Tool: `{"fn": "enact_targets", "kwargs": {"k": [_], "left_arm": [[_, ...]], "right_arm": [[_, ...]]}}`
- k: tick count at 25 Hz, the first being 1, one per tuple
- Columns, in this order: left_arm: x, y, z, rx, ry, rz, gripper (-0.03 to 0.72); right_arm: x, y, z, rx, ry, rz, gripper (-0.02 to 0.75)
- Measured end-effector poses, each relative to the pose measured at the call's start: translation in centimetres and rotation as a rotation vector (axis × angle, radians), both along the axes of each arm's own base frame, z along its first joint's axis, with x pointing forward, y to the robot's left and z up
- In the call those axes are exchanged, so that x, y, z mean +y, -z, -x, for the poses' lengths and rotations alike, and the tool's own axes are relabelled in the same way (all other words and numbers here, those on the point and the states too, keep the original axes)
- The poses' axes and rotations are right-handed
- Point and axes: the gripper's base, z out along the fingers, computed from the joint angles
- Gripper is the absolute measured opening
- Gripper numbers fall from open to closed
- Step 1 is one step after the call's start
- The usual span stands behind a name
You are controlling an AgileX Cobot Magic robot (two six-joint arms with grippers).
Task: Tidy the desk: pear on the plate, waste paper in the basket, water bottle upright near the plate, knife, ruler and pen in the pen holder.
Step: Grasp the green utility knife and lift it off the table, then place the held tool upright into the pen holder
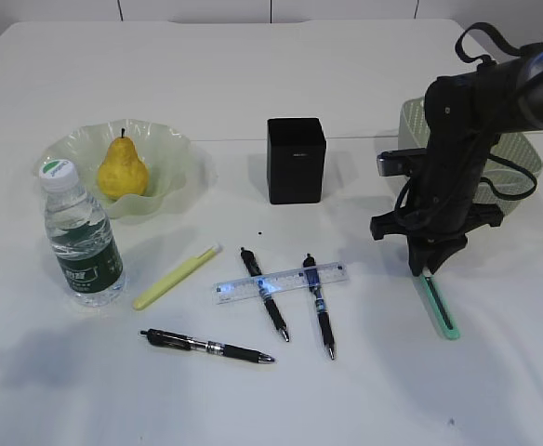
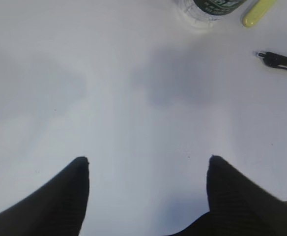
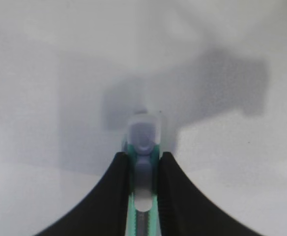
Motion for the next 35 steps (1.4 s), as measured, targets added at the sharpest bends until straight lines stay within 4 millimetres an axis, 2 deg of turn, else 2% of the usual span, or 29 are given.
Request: {"fn": "enact_targets", "kwargs": {"k": [8, 13, 22, 27, 35], "left_arm": [[0.0, 0.0, 0.0, 0.000, 0.000, 0.000, 0.527], [0.0, 0.0, 0.0, 0.000, 0.000, 0.001, 0.527], [0.0, 0.0, 0.0, 0.000, -0.001, 0.002, 0.527], [0.0, 0.0, 0.0, 0.000, -0.001, 0.002, 0.527], [0.0, 0.0, 0.0, 0.000, -0.001, 0.002, 0.527]], "right_arm": [[0.0, 0.0, 0.1, 0.010, 0.001, 0.002, 0.106], [0.1, -1.2, -0.5, 0.007, 0.005, 0.001, 0.106], [0.8, -4.9, -1.9, -0.090, 0.017, -0.068, 0.105], [1.1, -8.1, -2.6, -0.207, -0.004, -0.111, 0.105], [2.3, -11.7, -4.7, -0.412, -0.055, -0.218, 0.105]]}}
